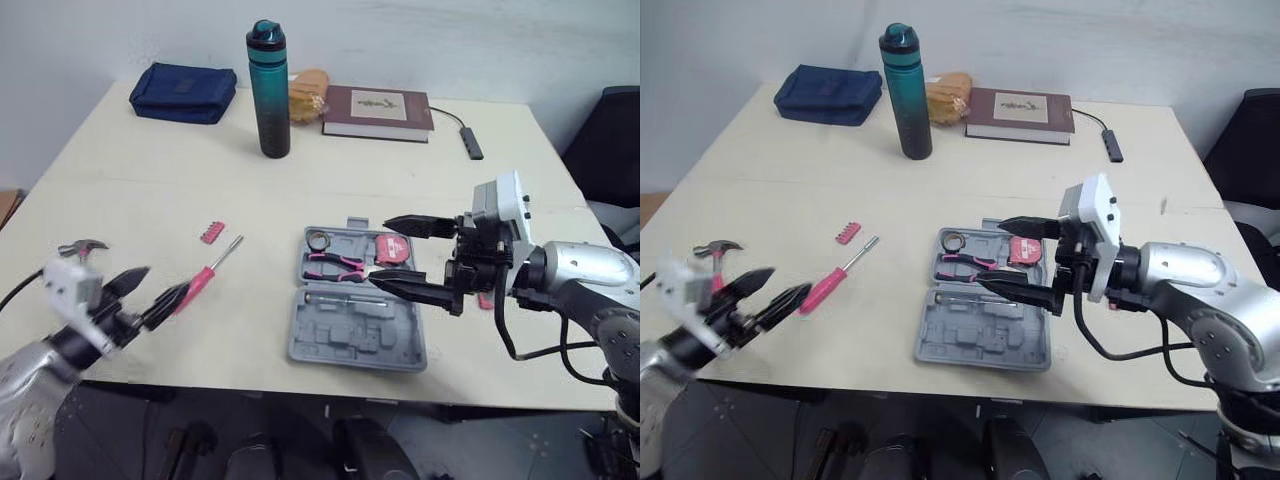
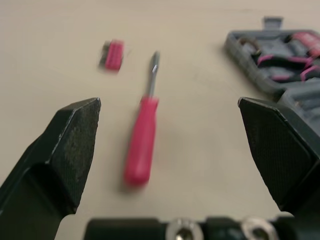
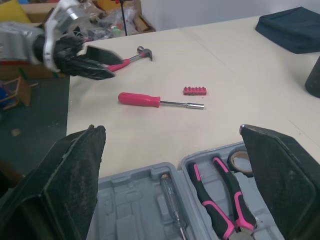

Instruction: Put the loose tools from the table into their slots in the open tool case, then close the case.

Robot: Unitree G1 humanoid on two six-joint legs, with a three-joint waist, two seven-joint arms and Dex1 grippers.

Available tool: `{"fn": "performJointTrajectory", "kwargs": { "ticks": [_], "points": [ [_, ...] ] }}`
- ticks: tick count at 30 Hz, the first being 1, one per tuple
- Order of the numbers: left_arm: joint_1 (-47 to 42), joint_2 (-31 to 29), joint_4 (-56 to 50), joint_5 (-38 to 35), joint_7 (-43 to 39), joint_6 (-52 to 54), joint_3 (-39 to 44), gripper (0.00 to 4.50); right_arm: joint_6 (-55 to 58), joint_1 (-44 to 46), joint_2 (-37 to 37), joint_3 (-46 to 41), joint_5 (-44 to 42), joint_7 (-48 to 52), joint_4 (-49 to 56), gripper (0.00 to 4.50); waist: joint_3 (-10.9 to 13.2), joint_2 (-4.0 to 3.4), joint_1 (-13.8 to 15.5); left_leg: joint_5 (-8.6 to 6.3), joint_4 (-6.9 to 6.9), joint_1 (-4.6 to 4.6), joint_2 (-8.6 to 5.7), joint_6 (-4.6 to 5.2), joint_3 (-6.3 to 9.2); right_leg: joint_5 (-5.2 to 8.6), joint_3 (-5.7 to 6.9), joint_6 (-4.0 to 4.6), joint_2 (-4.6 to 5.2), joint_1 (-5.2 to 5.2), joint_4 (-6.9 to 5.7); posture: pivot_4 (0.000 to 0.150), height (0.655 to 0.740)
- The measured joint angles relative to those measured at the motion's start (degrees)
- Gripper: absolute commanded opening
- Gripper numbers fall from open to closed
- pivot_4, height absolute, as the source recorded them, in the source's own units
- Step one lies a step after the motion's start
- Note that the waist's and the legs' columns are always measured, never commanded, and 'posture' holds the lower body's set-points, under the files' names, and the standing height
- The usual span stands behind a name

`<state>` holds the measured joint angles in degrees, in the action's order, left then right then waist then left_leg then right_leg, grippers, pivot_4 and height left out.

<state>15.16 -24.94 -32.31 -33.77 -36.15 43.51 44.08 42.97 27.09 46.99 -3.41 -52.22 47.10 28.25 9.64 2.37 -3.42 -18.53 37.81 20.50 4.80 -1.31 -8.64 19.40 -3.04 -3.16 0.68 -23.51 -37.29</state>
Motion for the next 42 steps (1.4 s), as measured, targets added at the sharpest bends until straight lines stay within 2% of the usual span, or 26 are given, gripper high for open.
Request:
{"fn": "performJointTrajectory", "kwargs": {
  "ticks": [4, 10, 13, 17, 18, 22, 27, 33, 42],
  "points": [
    [7.0, 2.8, -4.5, -2.5, 2.3, -1.8, 4.5, 4.43, -0.6, 1.3, -0.9, 1.7, 1.7, 2.5, -1.5, 4.50, 0.0, 0.02, 0.6, -0.01, -0.03, 0.06, -0.01, 0.01, 0.11, 0.02, 0.11, 0.04, 0.02, 0.00, 0.10, 0.150, 0.7377],
    [8.1, 1.0, -5.4, -4.2, 4.4, -3.6, 5.0, 4.43, -0.8, 1.4, -1.3, 2.5, 3.5, 4.5, -1.6, 4.50, 0.0, 0.01, 0.2, -0.17, -0.10, 0.03, -0.03, 0.34, 0.13, -0.06, 0.15, 0.18, 0.04, 0.05, 0.18, 0.150, 0.7377],
    [4.8, -1.4, -1.8, -3.9, 8.2, -3.2, 5.0, 4.43, -1.2, 1.4, -2.2, 3.0, 4.5, 4.7, -1.6, 4.50, 0.1, -0.02, 0.1, -0.10, -0.26, -0.06, -0.03, 0.29, 0.13, -0.06, 0.15, 0.22, 0.03, 0.04, 0.17, 0.150, 0.7377],
    [-0.9, -3.6, 3.9, -0.1, 17.5, -0.2, 4.7, 4.43, -1.4, 1.7, -2.3, 3.0, 5.6, 4.6, -1.6, 4.50, 0.1, -0.03, 0.0, -0.04, -0.54, -0.12, -0.03, 0.20, 0.09, -0.04, 0.15, 0.25, -0.01, -0.03, 0.20, 0.150, 0.7377],
    [-2.3, -3.4, 4.4, 0.3, 20.4, 1.5, 4.6, 4.43, -1.4, 1.5, -2.2, 2.9, 5.7, 4.6, -1.5, 4.50, 0.1, -0.02, 0.0, 0.10, -0.57, -0.09, -0.02, -0.08, 0.07, -0.04, 0.15, 0.25, -0.01, -0.06, 0.25, 0.150, 0.7377],
    [-9.1, -2.0, 4.8, 0.0, 31.2, 10.9, 5.1, 4.43, -0.6, 0.8, -2.2, 2.8, 5.5, 4.0, -0.6, 4.50, 0.1, -0.01, 0.2, 0.13, -0.59, 0.01, 0.00, -0.12, 0.07, -0.02, 0.17, 0.20, -0.02, -0.09, 0.34, 0.150, 0.7377],
    [-15.1, -3.7, 7.5, 1.5, 38.2, 19.9, 4.9, 4.43, 0.3, 0.5, -2.1, 2.3, 5.0, 3.0, 1.0, 4.50, 0.1, 0.00, 0.1, 0.16, -0.55, 0.00, 0.00, -0.18, 0.06, -0.01, 0.18, 0.18, -0.05, -0.09, 0.32, 0.150, 0.7377],
    [-17.7, -7.3, 11.3, 3.5, 38.4, 22.8, 2.4, 4.43, 0.9, -0.5, -2.1, 0.9, 4.9, 1.9, 1.3, 4.50, 0.1, -0.01, 0.2, 0.23, -0.57, -0.05, 0.00, -0.27, 0.05, -0.01, 0.19, 0.19, -0.06, -0.10, 0.25, 0.150, 0.7377],
    [-21.4, -9.5, 19.5, 6.4, 36.4, 24.3, -2.4, 4.43, 0.9, -1.9, -3.0, 0.8, 5.0, -0.8, 3.4, 4.50, 0.1, -0.04, 0.2, 0.25, -0.61, -0.08, 0.00, -0.32, 0.03, 0.00, 0.19, 0.21, -0.04, -0.13, 0.18, 0.150, 0.7377]
  ]
}}
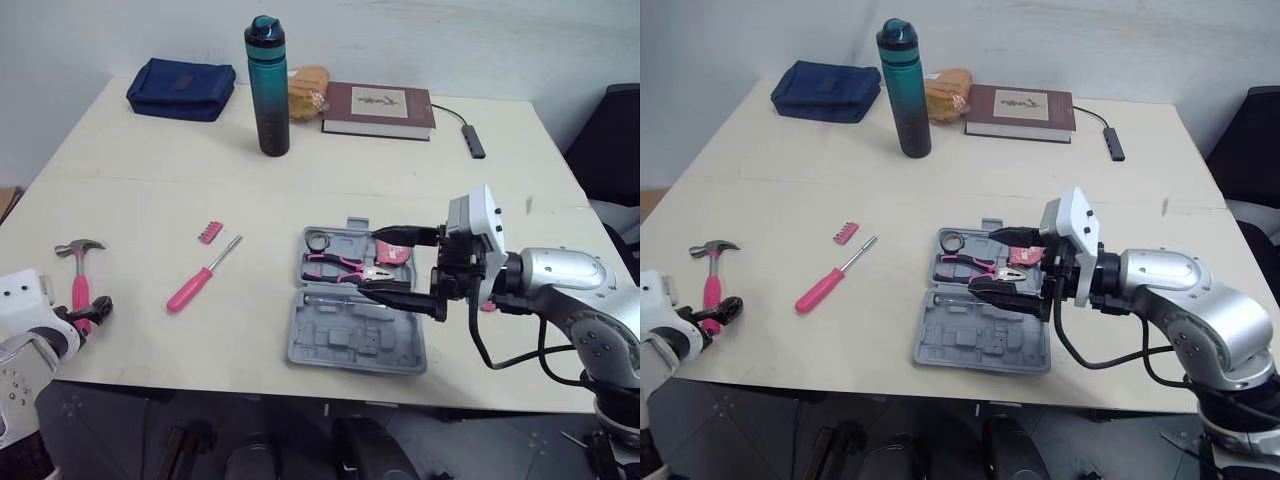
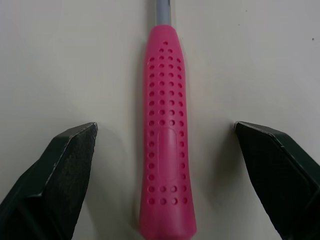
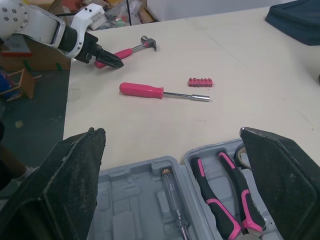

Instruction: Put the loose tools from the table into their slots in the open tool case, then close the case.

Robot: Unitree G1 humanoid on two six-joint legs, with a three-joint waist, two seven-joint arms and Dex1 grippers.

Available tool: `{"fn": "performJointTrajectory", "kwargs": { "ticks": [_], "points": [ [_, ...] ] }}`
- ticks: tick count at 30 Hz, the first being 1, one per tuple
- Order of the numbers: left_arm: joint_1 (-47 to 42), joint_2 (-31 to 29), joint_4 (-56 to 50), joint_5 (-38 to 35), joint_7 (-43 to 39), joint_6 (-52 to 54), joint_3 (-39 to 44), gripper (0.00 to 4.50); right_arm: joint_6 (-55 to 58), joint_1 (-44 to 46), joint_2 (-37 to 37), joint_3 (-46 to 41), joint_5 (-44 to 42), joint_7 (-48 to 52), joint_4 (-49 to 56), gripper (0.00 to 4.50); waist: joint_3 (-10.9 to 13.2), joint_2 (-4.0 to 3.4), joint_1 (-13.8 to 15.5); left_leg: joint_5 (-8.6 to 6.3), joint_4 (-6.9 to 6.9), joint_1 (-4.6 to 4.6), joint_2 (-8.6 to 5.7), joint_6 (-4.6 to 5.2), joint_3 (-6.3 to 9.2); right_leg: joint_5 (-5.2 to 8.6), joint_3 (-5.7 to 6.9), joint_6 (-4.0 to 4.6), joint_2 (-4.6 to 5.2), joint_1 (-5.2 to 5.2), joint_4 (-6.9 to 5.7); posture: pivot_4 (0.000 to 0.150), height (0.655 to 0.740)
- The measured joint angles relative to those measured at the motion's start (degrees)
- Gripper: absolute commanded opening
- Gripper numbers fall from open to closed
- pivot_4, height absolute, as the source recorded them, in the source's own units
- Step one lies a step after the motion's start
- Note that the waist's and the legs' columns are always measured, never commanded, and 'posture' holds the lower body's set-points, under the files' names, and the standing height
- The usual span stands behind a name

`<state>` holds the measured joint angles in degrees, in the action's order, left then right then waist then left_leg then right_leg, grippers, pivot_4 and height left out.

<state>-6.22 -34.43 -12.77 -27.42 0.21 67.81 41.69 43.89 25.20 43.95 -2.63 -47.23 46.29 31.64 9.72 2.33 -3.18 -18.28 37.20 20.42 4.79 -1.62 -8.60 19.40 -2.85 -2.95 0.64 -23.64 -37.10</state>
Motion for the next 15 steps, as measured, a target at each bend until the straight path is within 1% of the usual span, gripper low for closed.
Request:
{"fn": "performJointTrajectory", "kwargs": {
  "ticks": [11, 14, 15],
  "points": [
    [-2.9, -1.6, 3.7, 2.3, -2.6, -0.1, -3.0, 4.43, 0.1, -1.0, 0.1, -0.2, -0.4, -1.3, 1.0, 4.50, 0.0, 0.00, 0.2, 0.13, 0.04, -0.13, -0.10, 0.02, 0.04, -0.01, 0.00, 0.02, 0.10, 0.02, -0.36, 0.150, 0.7377],
    [-3.1, -1.6, 4.0, 2.7, -2.9, -0.1, -3.0, 3.65, 0.1, -1.0, 0.1, -0.2, -0.5, -1.6, 1.4, 4.50, 0.0, 0.00, 0.3, 0.14, 0.03, -0.13, -0.10, 0.00, 0.05, -0.01, 0.00, 0.02, 0.10, 0.02, -0.37, 0.150, 0.7377],
    [-3.4, -1.6, 4.1, 2.8, -2.9, 0.0, -3.0, 3.23, 0.1, -1.0, 0.1, -0.2, -0.6, -1.6, 1.6, 4.50, 0.0, 0.00, 0.3, 0.14, 0.02, -0.13, -0.10, 0.00, 0.05, -0.01, 0.00, 0.02, 0.10, 0.02, -0.37, 0.150, 0.7377]
  ]
}}
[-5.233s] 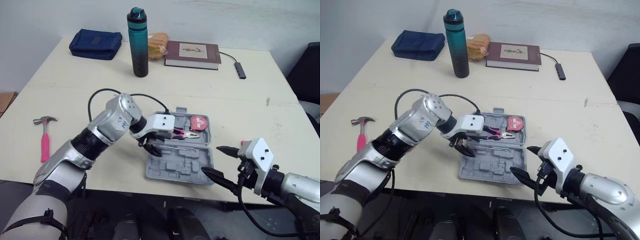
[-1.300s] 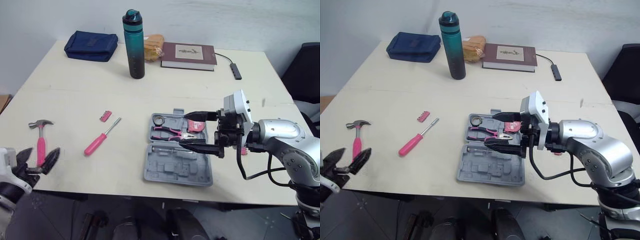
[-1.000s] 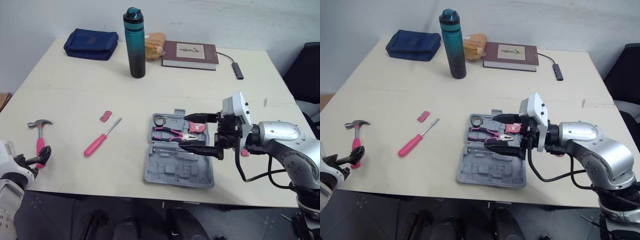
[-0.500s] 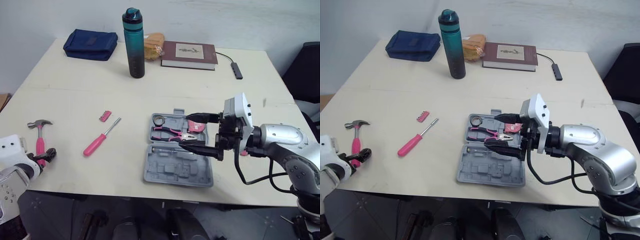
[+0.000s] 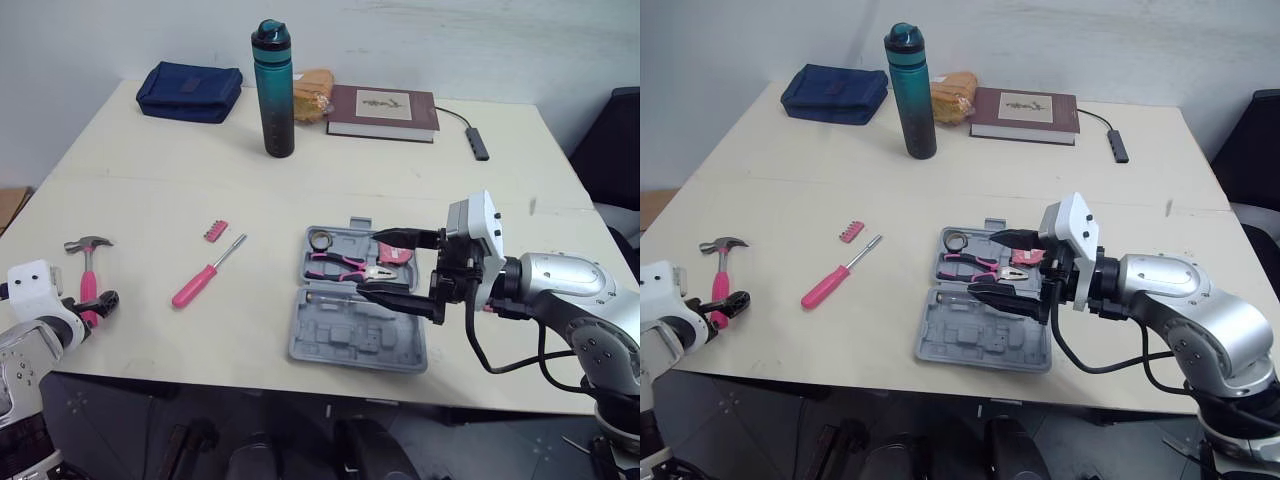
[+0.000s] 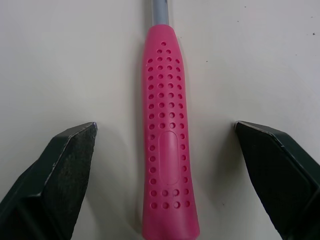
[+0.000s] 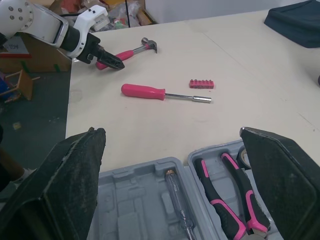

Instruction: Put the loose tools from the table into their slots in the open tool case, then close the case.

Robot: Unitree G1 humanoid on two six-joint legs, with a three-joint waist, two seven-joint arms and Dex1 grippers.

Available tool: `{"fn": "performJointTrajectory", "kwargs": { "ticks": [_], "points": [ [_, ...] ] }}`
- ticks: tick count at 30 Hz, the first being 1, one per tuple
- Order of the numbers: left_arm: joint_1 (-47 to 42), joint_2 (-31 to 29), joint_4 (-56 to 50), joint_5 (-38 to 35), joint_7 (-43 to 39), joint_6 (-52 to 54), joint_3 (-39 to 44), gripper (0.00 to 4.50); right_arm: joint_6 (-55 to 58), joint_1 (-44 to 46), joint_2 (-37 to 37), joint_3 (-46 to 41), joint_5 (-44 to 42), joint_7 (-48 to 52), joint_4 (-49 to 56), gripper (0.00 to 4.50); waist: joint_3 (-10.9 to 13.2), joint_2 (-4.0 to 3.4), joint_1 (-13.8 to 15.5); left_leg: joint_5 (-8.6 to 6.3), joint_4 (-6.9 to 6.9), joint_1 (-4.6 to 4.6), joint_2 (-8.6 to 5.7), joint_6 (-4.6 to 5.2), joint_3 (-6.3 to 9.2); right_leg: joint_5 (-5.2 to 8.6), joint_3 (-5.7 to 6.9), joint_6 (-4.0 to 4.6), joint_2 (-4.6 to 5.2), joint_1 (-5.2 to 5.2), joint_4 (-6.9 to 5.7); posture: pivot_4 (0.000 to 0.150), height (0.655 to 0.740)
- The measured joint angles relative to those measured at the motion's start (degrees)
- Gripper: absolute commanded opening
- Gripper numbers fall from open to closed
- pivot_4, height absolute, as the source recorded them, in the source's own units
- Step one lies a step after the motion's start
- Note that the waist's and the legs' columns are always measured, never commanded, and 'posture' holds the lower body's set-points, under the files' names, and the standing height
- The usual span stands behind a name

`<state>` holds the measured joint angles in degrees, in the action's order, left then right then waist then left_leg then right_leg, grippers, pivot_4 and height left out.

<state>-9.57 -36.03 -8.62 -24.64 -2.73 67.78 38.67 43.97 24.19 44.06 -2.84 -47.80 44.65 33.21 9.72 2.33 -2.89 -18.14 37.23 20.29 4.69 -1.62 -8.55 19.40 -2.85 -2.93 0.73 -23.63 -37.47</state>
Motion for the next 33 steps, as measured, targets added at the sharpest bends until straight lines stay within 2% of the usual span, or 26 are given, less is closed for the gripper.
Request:
{"fn": "performJointTrajectory", "kwargs": {
  "ticks": [5, 6, 7, 13, 16, 19, 23, 29, 33],
  "points": [
    [-0.8, 0.1, 0.4, 0.2, -0.3, -0.2, 0.0, 0.92, 0.0, 0.0, 0.1, 0.0, 0.0, 0.0, 0.1, 4.50, 0.0, 0.00, 0.0, -0.01, -0.01, 0.02, -0.01, 0.02, 0.00, 0.00, 0.00, 0.00, 0.03, 0.00, 0.03, 0.150, 0.7377],
    [-0.9, 0.2, 0.4, 0.2, -0.5, -0.2, 0.1, 0.55, 0.0, 0.0, 0.1, 0.0, 0.0, 0.0, 0.1, 4.50, 0.0, 0.00, 0.0, -0.02, -0.01, 0.02, -0.01, 0.02, 0.00, 0.00, 0.00, 0.00, 0.02, 0.00, 0.04, 0.150, 0.7377],
    [-0.9, 0.2, 0.4, 0.2, -0.5, -0.2, 0.1, 0.46, 0.0, 0.0, 0.2, 0.0, 0.0, 0.0, 0.1, 4.50, 0.0, 0.00, 0.0, -0.02, -0.01, 0.02, -0.01, 0.02, 0.00, 0.00, 0.00, 0.00, 0.02, 0.00, 0.04, 0.150, 0.7377],
    [-1.2, 0.5, 0.6, 0.2, -1.0, -0.3, 0.8, 0.46, 0.0, 0.0, 0.6, 0.0, 0.0, 0.7, 0.1, 4.50, 0.0, 0.00, 0.0, -0.02, -0.01, 0.03, -0.01, 0.02, 0.00, 0.00, 0.00, 0.00, 0.02, -0.01, 0.04, 0.150, 0.7377],
    [-1.6, -1.1, 0.7, -0.5, -4.7, -1.0, -0.5, 0.46, 0.0, 0.0, 1.6, 0.0, 0.0, 1.7, 0.1, 4.50, 0.1, 0.19, 0.1, -0.01, -0.01, 0.07, 0.00, 0.01, 0.02, 0.00, 0.05, 0.00, 0.02, -0.04, 0.05, 0.150, 0.7377],
    [-1.9, -5.0, -1.5, -2.7, -11.6, -2.3, -4.5, 0.46, 0.0, -0.1, 2.9, -0.4, -0.2, 2.5, 0.2, 4.50, 0.2, 0.35, 0.0, -0.04, -0.02, 0.15, 0.01, -0.03, 0.05, 0.01, 0.10, 0.02, 0.07, -0.08, 0.12, 0.150, 0.7377],
    [-6.0, -5.6, -7.6, -6.6, -17.9, -4.4, -8.6, 0.46, 0.3, -5.2, 6.4, -3.3, -1.3, 4.4, 2.3, 4.50, 0.2, 0.35, 0.6, -0.06, -0.06, 0.33, 0.03, -0.01, 0.12, 0.02, 0.22, 0.02, 0.06, -0.09, 0.41, 0.150, 0.7377],
    [-13.4, -7.5, -14.1, -13.1, -28.8, -6.8, -19.1, 0.46, 1.4, -12.1, 8.6, -8.2, -3.1, 3.5, 6.3, 4.50, 0.2, 0.27, 0.8, -0.08, -0.06, 0.39, 0.06, -0.03, 0.05, 0.02, 0.16, -0.01, -0.05, -0.10, 0.53, 0.150, 0.7377],
    [-17.5, -10.4, -13.9, -13.6, -37.4, -9.2, -28.7, 0.46, 2.3, -18.5, 9.9, -12.5, -3.1, 2.1, 9.0, 4.50, 0.3, 0.22, 0.9, -0.02, -0.02, 0.35, 0.10, -0.10, 0.08, 0.02, 0.14, 0.00, -0.18, -0.11, 0.44, 0.150, 0.7377]
  ]
}}
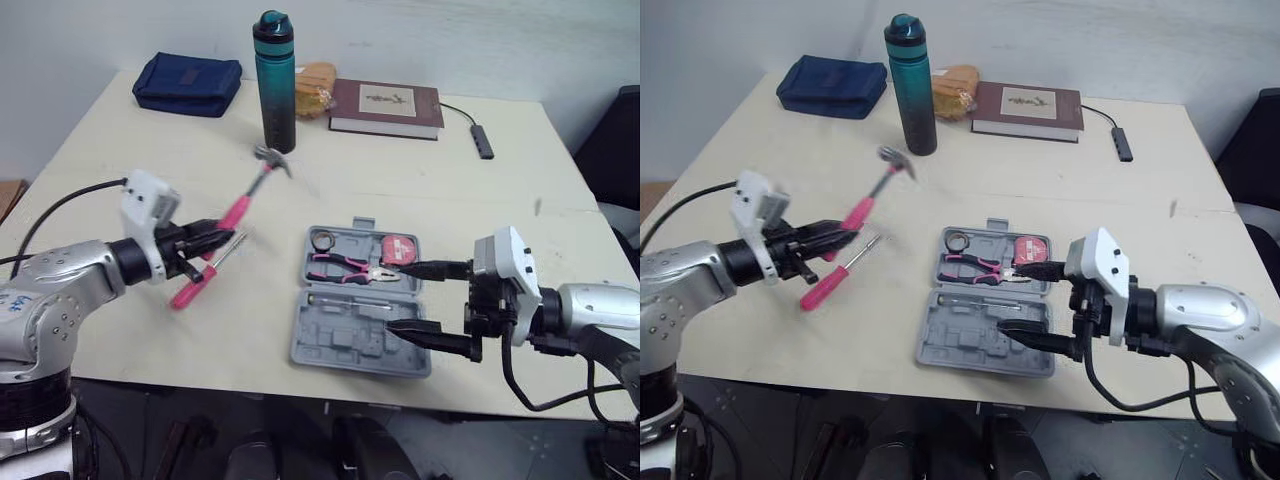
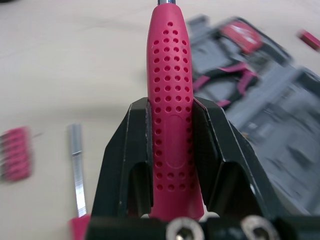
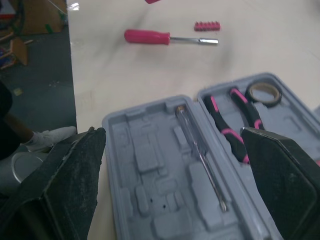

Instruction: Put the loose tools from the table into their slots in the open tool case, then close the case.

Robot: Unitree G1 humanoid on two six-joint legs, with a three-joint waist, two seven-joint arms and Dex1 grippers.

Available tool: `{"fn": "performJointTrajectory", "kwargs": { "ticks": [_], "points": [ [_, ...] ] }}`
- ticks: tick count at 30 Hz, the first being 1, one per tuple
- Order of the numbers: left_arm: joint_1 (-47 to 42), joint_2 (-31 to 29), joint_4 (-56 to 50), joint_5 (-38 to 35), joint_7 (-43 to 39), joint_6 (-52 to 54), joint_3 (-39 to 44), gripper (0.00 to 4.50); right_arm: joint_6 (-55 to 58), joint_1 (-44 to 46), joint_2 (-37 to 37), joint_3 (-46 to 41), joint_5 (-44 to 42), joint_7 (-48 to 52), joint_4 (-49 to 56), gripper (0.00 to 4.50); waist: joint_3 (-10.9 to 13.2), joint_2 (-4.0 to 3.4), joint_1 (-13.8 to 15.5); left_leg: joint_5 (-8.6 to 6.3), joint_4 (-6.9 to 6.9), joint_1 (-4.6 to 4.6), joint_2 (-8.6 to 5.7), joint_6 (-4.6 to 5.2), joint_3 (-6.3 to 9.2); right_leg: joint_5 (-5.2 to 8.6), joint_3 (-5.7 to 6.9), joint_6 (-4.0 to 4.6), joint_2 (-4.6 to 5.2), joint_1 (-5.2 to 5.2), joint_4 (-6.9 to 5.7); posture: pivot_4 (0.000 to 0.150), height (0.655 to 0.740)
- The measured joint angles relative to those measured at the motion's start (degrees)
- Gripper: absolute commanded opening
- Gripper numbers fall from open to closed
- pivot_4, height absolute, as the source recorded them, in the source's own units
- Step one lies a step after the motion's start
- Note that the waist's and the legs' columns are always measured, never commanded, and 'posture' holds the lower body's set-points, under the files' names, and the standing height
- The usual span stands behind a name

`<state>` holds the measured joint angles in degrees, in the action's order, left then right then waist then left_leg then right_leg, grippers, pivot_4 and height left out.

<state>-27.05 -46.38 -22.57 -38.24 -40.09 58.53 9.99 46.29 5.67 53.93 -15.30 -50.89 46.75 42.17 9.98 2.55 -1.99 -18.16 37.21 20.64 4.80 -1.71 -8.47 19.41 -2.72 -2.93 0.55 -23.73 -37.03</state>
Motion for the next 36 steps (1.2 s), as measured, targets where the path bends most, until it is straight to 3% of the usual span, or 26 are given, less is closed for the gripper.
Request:
{"fn": "performJointTrajectory", "kwargs": {
  "ticks": [4, 9, 20, 28, 36],
  "points": [
    [-7.7, -2.1, 0.9, 1.7, -9.5, -4.1, -11.2, 0.46, 0.6, -8.6, 0.3, -4.8, -0.1, -1.0, 3.2, 4.50, 0.0, -0.06, 0.4, 0.03, 0.05, -0.02, -0.08, 0.04, -0.01, -0.03, -0.03, -0.06, 0.00, 0.06, 0.01, 0.150, 0.7377],
    [-17.3, -1.2, 5.1, 9.6, -16.9, -8.0, -26.9, 0.46, 1.5, -17.5, -0.8, -12.1, -2.2, -4.0, 7.8, 4.50, 0.0, -0.08, 0.2, 0.06, 0.14, -0.03, -0.13, 0.12, -0.08, -0.10, -0.21, -0.18, -0.06, 0.09, -0.03, 0.150, 0.7377],
    [-23.4, 6.5, 12.5, 23.6, -23.9, -15.5, -44.3, 0.46, 1.1, -26.3, -4.1, -15.9, -4.5, -12.0, 11.4, 4.50, 0.1, -0.11, 0.3, 0.08, 0.51, -0.07, -0.20, 0.25, -0.08, -0.08, -0.54, -0.31, -0.12, 0.07, -0.43, 0.150, 0.7377],
    [-24.7, 10.6, 16.9, 30.9, -25.7, -20.5, -47.2, 0.46, -0.1, -29.2, -4.3, -16.6, -4.8, -15.2, 11.8, 4.50, 0.1, -0.13, 0.2, 0.07, 0.56, -0.07, -0.18, 0.26, -0.06, -0.09, -0.57, -0.31, -0.13, 0.06, -0.50, 0.150, 0.7377],
    [-25.2, 12.2, 18.6, 34.1, -27.0, -16.7, -47.9, 0.46, -1.4, -29.7, -4.3, -16.3, -4.7, -16.5, 11.9, 4.50, 0.1, -0.13, 0.2, 0.07, 0.58, -0.07, -0.18, 0.27, -0.05, -0.09, -0.56, -0.32, -0.13, 0.06, -0.52, 0.150, 0.7377]
  ]
}}
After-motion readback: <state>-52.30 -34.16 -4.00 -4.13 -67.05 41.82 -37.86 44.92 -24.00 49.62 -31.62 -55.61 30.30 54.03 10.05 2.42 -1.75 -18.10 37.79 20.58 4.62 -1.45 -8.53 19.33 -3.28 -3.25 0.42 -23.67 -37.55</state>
